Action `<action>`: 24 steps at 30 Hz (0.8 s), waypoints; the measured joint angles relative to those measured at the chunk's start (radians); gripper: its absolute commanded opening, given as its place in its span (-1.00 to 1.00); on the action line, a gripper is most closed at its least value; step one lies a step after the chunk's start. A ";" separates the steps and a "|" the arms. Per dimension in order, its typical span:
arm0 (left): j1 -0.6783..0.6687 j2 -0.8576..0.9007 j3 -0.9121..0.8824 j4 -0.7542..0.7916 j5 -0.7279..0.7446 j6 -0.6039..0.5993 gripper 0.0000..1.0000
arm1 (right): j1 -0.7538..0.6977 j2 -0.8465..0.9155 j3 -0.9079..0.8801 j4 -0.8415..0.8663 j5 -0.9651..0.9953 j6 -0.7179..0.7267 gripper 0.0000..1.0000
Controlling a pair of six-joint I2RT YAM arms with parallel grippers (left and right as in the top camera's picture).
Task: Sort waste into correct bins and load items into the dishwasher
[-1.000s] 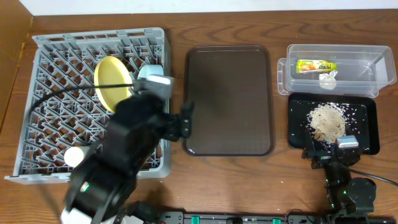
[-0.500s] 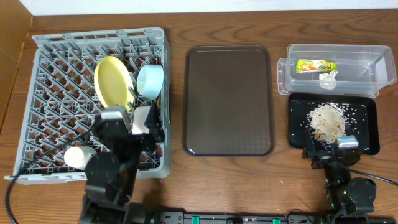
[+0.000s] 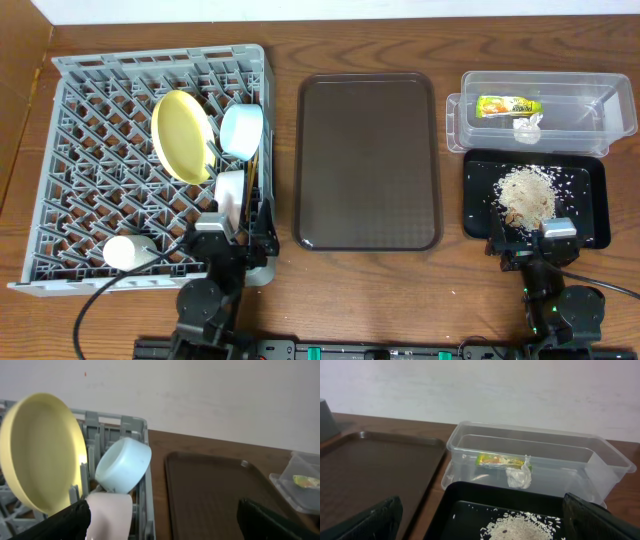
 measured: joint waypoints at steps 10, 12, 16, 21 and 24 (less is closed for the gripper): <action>-0.001 -0.039 -0.112 0.055 0.000 0.000 0.89 | 0.000 0.000 0.000 0.000 0.000 0.000 0.99; -0.001 -0.040 -0.120 0.073 0.000 0.000 0.89 | 0.000 0.000 0.000 0.000 0.000 0.000 0.99; -0.001 -0.040 -0.121 0.076 0.000 -0.002 0.89 | 0.000 0.000 0.000 0.000 0.000 0.000 0.98; -0.001 -0.040 -0.121 0.076 0.000 -0.002 0.89 | 0.000 0.000 0.000 0.000 0.000 0.000 0.98; -0.001 -0.040 -0.121 0.076 0.000 -0.002 0.89 | 0.000 0.000 0.000 0.000 0.000 0.000 0.98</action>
